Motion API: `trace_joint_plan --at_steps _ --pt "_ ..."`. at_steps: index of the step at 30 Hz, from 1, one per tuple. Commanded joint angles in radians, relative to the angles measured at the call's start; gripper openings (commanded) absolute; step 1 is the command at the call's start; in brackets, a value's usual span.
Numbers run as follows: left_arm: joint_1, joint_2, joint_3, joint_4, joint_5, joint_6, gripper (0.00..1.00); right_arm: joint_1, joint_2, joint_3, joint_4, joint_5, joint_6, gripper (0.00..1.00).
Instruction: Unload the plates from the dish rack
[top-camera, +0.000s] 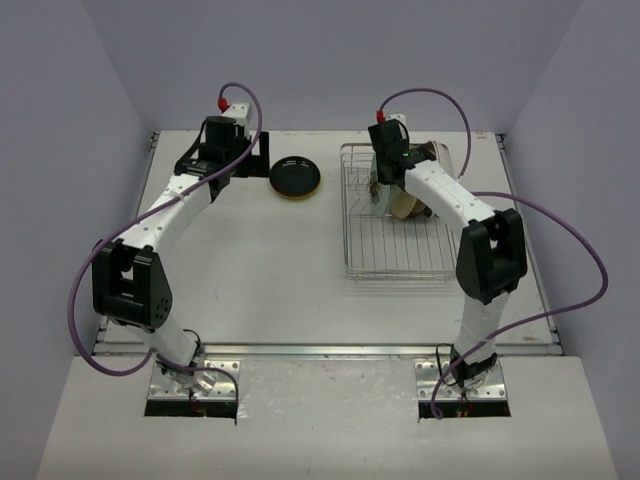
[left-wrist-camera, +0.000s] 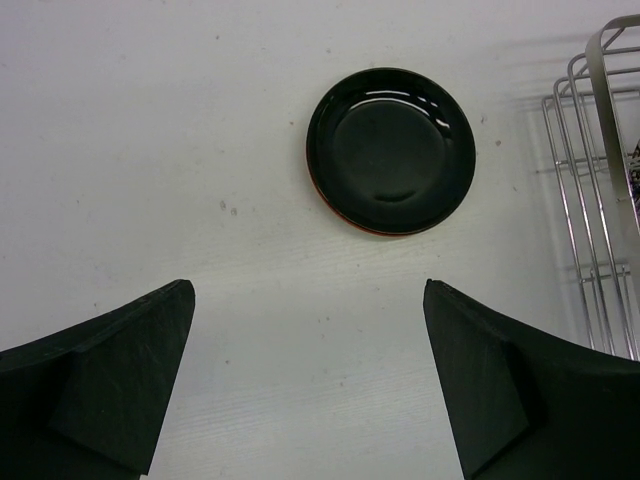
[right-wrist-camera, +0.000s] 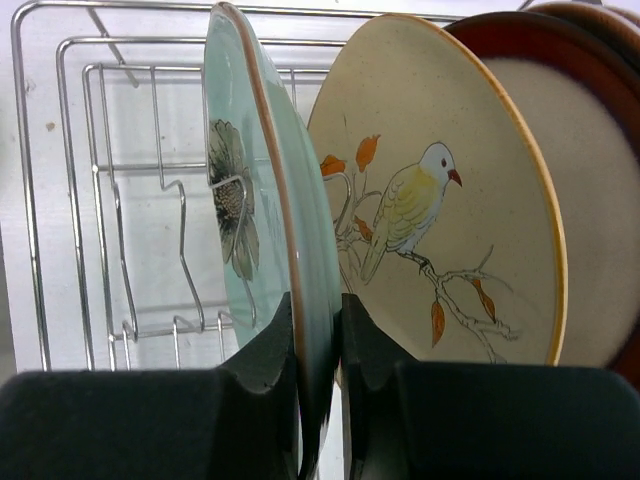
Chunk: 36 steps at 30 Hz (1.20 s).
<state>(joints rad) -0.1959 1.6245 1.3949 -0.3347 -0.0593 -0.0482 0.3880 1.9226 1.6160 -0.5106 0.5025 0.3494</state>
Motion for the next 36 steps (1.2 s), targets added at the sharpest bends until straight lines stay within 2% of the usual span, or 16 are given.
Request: trace_joint_plan --at_steps 1,8,14,16,19,23,26,31,36 --pt "0.001 -0.025 0.02 0.025 0.006 -0.029 0.98 0.069 -0.142 0.014 0.158 0.118 -0.13 0.0" --pt "0.001 -0.054 0.021 0.011 0.004 -0.03 1.0 0.087 -0.199 0.054 0.2 0.163 -0.19 0.0" --pt "0.004 -0.098 0.024 0.019 0.057 -0.037 1.0 0.091 -0.276 0.055 0.24 0.154 -0.229 0.0" --pt "0.007 -0.111 0.024 0.023 0.108 -0.048 1.0 0.092 -0.297 0.044 0.25 0.136 -0.232 0.0" --pt "0.04 -0.141 0.004 0.072 0.269 -0.107 1.0 0.089 -0.377 0.001 0.272 0.058 -0.201 0.0" --pt "0.084 -0.187 -0.042 0.19 0.521 -0.199 0.98 0.089 -0.438 -0.036 0.249 -0.087 -0.14 0.0" --pt "0.085 -0.184 -0.043 0.241 0.691 -0.242 0.92 0.089 -0.45 -0.03 0.192 -0.264 -0.079 0.0" --pt "0.085 -0.149 -0.045 0.267 0.82 -0.317 0.81 0.089 -0.419 -0.018 0.157 -0.602 0.014 0.0" --pt "0.079 -0.118 -0.057 0.272 0.941 -0.344 0.77 0.089 -0.377 -0.001 0.15 -0.81 0.075 0.0"
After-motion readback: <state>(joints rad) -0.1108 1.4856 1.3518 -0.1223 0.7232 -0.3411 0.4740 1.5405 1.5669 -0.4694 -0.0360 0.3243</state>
